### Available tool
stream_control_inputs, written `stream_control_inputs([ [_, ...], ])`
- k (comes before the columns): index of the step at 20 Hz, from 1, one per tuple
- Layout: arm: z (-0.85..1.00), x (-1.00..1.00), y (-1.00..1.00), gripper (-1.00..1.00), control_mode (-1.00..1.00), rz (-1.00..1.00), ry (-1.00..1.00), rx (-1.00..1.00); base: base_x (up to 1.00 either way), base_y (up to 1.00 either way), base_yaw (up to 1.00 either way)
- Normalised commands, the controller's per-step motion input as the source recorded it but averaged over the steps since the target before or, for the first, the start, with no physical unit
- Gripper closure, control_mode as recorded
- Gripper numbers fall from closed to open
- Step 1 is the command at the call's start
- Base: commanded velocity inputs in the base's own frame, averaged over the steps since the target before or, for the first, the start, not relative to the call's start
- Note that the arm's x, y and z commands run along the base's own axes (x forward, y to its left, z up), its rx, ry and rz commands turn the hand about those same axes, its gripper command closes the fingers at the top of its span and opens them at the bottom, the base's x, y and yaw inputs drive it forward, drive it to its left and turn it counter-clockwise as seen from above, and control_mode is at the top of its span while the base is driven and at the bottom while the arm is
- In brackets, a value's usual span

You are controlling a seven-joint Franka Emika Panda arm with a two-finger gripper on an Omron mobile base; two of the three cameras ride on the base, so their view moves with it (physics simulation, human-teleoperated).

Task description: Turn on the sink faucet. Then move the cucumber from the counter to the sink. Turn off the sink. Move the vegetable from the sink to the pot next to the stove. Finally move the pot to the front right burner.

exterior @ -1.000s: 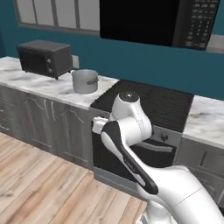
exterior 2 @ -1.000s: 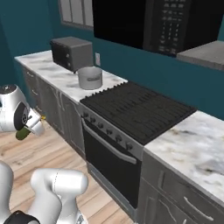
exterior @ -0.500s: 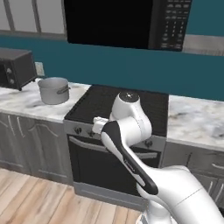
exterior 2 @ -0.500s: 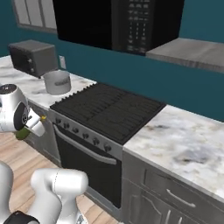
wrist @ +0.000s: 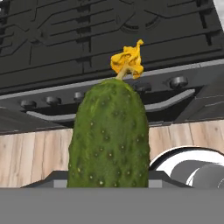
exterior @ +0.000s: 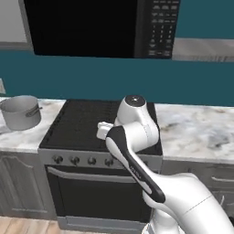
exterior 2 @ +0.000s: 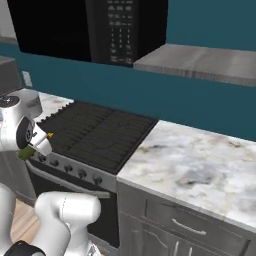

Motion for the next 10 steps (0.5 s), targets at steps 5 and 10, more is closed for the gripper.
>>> stream_control_inputs([
  [5,0.0,0.0,0.0,1.0,1.0,0.0,0.0,0.0,0.56,0.47,-0.32],
  [10,0.0,0.0,0.0,1.0,1.0,0.0,0.0,0.0,0.52,0.62,-0.28],
])
